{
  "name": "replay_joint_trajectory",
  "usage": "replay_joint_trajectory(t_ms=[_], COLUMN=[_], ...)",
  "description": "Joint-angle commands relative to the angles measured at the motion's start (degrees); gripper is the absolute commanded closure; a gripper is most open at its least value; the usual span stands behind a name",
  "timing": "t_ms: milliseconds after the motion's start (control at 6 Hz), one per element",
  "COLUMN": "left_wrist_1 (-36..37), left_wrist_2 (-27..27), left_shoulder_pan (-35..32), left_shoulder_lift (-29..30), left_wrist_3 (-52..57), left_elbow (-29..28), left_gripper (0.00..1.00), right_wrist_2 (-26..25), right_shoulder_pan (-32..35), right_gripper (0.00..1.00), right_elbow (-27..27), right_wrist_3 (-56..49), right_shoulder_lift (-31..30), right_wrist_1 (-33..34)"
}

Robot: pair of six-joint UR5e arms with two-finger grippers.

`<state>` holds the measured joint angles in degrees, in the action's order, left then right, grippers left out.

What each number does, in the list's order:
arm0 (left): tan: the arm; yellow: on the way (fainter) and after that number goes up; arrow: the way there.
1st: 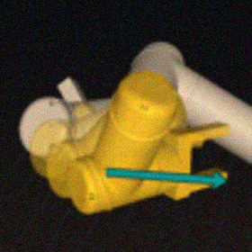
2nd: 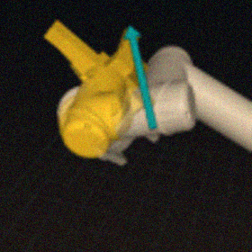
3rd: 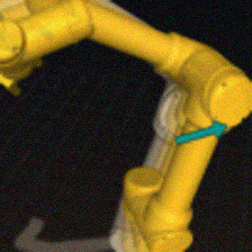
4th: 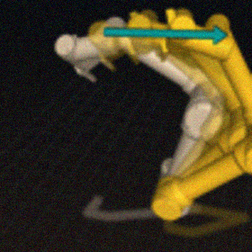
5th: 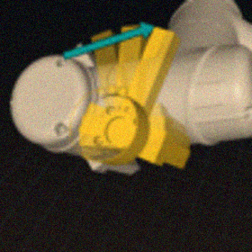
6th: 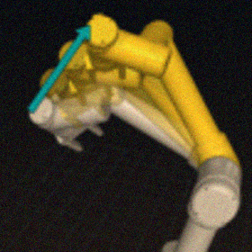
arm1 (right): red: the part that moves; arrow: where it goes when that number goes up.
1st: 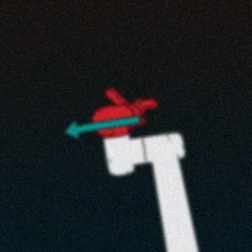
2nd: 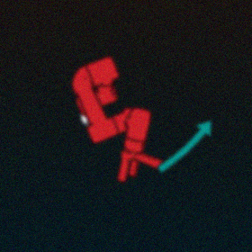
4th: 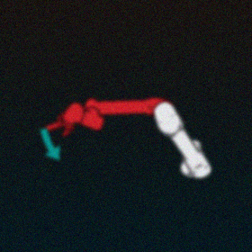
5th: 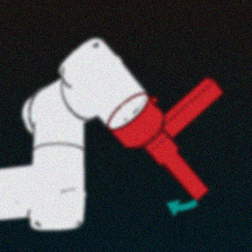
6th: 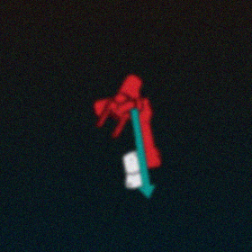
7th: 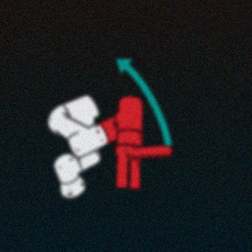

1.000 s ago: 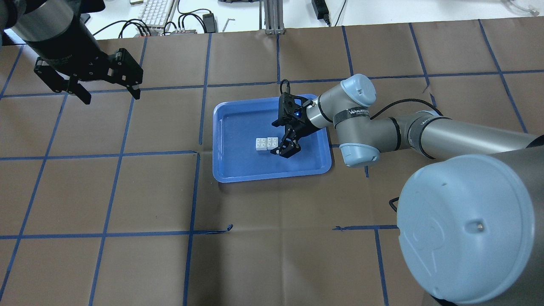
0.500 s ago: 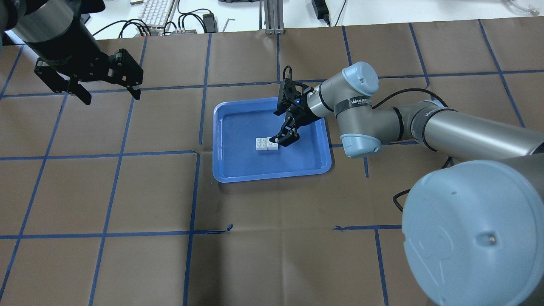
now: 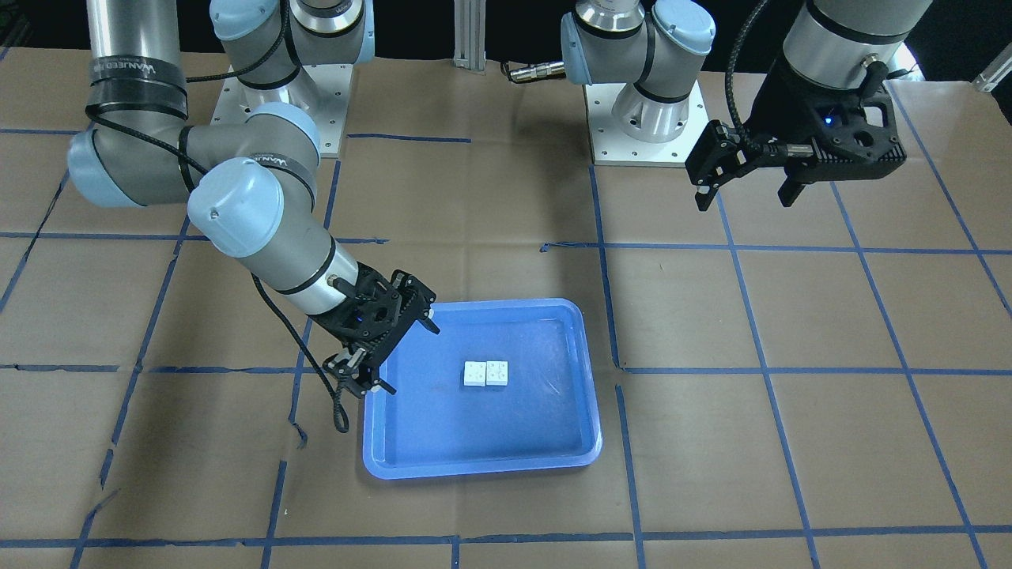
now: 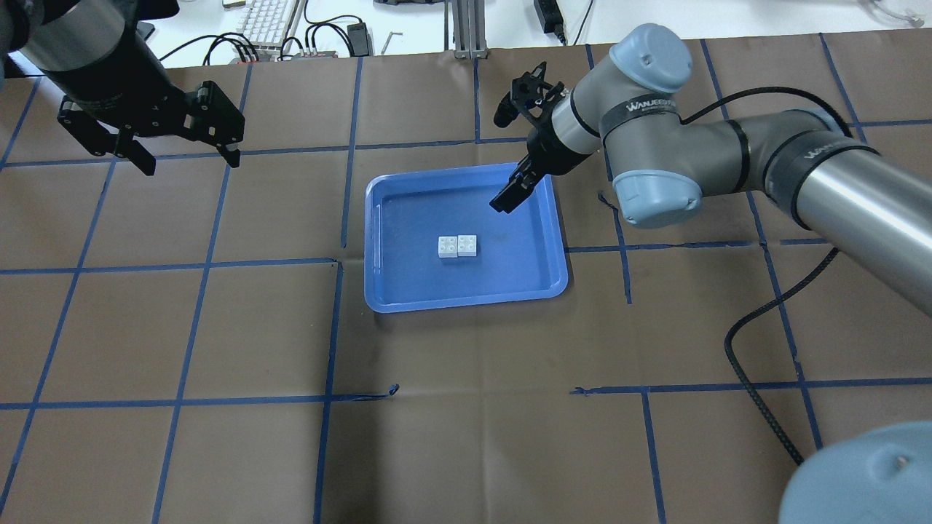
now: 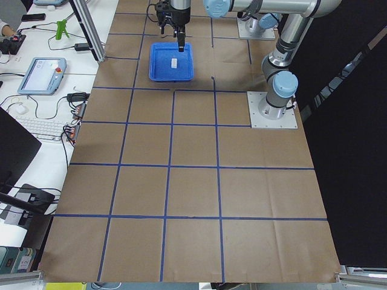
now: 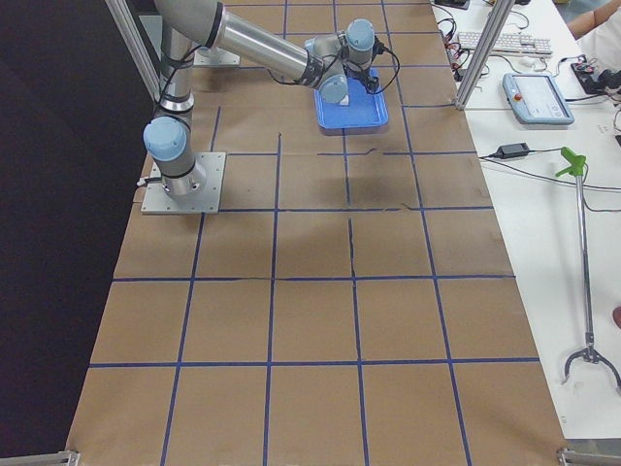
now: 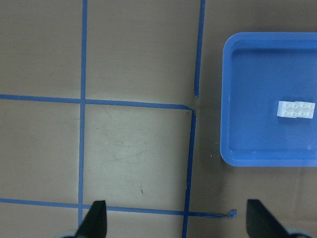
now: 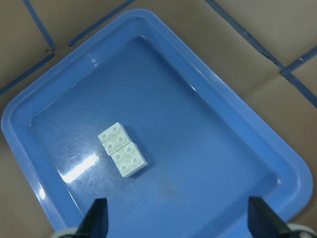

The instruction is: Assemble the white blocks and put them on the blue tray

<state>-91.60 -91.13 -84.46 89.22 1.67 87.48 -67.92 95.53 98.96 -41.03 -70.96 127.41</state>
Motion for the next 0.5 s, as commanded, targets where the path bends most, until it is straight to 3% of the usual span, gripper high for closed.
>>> replay_joint_trajectory(t_ms=[0, 167, 333], left_wrist_1=[0.01, 0.01, 0.01], left_wrist_2=[-0.01, -0.01, -0.09], left_shoulder_pan=[0.09, 0.0, 0.0], left_shoulder_lift=[-0.01, -0.01, -0.01], left_wrist_3=[0.0, 0.0, 0.0], left_elbow=[-0.03, -0.12, -0.21], left_gripper=[0.01, 0.01, 0.01], right_wrist_2=[-9.37, -14.21, -18.52], right_shoulder_pan=[-3.58, -4.12, -4.21], right_gripper=[0.0, 0.0, 0.0], right_elbow=[-4.89, -7.0, -9.29], right_wrist_3=[12.67, 22.74, 28.84], right_shoulder_lift=[-5.13, -8.12, -9.19], right_wrist_1=[-14.74, -22.92, -26.04])
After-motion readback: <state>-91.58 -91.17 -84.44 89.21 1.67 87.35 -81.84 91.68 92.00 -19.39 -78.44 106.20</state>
